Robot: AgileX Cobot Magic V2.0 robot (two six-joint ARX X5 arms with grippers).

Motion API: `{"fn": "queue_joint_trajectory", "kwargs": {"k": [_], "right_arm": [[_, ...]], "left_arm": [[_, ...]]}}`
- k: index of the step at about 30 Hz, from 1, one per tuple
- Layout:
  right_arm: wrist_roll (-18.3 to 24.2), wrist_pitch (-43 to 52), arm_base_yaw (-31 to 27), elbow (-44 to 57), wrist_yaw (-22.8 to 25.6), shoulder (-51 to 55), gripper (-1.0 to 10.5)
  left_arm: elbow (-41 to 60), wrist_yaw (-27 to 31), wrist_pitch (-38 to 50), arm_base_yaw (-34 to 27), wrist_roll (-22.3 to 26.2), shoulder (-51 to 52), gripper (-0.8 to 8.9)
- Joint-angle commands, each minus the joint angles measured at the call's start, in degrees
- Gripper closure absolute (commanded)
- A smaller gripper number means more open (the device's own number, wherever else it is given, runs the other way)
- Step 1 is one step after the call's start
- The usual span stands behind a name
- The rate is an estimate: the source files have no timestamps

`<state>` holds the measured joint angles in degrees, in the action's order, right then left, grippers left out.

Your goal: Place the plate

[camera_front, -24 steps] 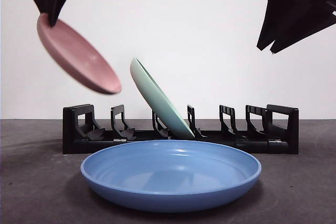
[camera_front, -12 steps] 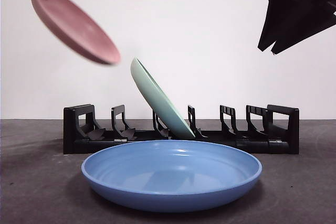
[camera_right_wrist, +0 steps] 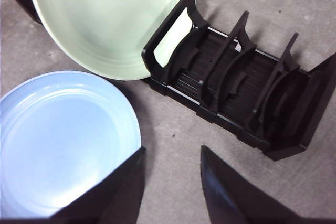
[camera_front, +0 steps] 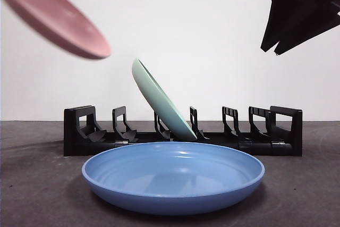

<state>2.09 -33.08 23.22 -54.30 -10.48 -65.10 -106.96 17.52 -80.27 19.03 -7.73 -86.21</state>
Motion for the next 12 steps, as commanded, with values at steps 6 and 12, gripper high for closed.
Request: {"fn": "queue_joint_trajectory", "kwargs": {"k": [6, 12], "right_arm": [[-0.4, 0.2, 0.3, -0.5, 0.0, -0.3, 7.9], [-0.4, 0.0, 0.3, -0.5, 0.0, -0.3, 7.9]], "left_arm": [[24.2, -10.0, 15.0, 0.9, -4.2, 19.1, 7.98], [38.7, -17.6, 20.9, 0.9, -9.7, 29.7, 7.98]]}}
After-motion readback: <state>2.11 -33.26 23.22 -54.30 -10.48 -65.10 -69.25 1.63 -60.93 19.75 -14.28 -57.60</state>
